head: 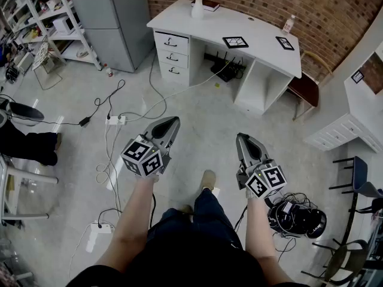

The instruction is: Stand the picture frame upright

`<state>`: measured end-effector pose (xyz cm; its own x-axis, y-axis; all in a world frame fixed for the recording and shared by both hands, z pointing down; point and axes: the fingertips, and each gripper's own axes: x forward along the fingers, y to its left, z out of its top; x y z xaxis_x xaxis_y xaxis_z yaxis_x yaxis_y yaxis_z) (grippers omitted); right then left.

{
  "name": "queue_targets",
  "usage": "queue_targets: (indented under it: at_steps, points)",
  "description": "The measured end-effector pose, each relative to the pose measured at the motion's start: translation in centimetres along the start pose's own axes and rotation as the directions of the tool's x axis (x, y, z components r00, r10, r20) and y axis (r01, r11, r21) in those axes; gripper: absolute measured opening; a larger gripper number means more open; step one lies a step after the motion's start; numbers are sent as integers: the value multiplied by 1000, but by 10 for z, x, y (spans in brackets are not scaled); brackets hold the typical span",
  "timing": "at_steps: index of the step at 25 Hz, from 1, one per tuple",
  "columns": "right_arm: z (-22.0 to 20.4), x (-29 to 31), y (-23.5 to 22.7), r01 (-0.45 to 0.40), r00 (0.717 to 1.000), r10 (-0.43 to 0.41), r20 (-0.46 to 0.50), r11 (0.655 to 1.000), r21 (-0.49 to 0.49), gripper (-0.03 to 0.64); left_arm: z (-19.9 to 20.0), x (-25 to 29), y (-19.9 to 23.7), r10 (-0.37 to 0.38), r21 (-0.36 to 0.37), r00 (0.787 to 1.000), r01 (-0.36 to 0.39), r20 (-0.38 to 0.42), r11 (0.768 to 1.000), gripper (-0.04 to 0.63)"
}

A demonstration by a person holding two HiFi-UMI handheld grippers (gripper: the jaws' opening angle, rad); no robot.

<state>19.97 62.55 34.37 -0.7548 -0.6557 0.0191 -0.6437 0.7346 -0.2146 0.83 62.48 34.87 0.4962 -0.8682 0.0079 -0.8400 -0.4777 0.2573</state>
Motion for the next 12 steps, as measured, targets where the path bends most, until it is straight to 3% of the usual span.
queue_targets:
  at_steps: [12]
  points:
    - [7,60,-92,9,1000,-9,-22,1000,-8,0,2,100,39,9,-11,1000,-9,-9,1000,2]
